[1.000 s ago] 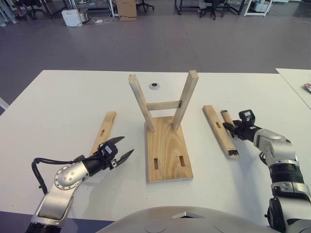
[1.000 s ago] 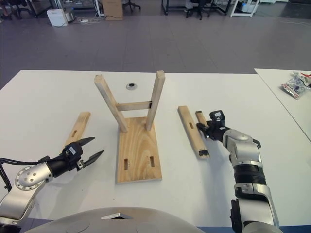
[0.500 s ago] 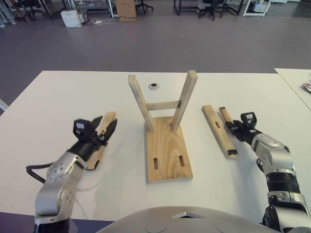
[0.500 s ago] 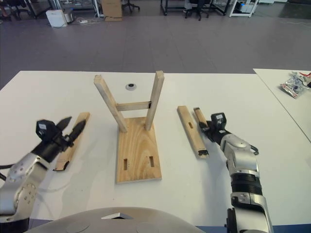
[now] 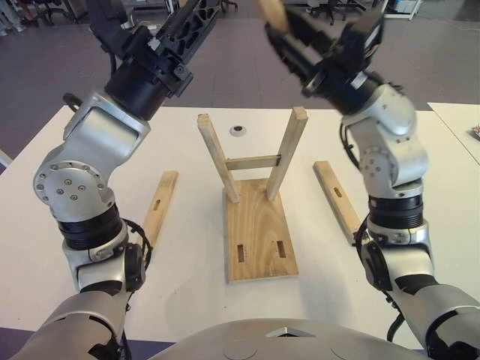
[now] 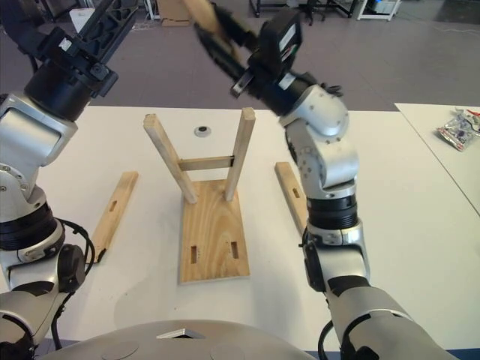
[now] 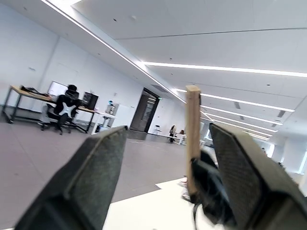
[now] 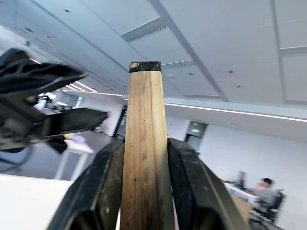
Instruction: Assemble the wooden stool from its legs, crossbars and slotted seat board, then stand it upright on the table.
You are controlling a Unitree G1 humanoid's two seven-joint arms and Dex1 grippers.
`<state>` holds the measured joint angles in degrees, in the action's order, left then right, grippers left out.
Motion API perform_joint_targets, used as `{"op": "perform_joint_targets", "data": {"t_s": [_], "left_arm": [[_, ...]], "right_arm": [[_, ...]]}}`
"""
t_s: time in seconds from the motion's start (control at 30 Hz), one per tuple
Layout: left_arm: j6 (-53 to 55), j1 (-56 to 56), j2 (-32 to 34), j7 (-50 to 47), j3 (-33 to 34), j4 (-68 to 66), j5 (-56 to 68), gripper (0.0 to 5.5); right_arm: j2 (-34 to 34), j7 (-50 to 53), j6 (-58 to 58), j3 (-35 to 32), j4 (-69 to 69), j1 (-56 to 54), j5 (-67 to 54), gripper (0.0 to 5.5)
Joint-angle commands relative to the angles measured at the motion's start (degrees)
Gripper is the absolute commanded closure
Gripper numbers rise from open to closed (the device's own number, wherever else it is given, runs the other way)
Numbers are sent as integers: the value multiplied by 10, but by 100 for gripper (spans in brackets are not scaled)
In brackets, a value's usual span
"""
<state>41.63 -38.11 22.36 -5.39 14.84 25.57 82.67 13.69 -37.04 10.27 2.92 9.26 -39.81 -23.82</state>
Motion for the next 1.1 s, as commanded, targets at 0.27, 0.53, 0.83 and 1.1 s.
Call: {"op": "perform_joint_targets", "data": {"t_s": [0.27, 0.53, 0.83, 1.1], "left_arm": [[-34, -5, -26, -41, -21, 10, 14, 296], [-46, 2, -16, -33, -17, 7, 7, 442], [-49, 7, -38, -58, -51, 13, -2, 502], [-52, 15, -52, -91, -73, 16, 0, 508]], "right_arm": [[-35, 1, 1, 49, 37, 29, 5, 418], [-39, 11, -3, 46, 40, 40, 15, 418], [-56, 28, -38, 56, 50, 41, 45, 418], [-67, 46, -74, 55, 41, 37, 77, 418]]}}
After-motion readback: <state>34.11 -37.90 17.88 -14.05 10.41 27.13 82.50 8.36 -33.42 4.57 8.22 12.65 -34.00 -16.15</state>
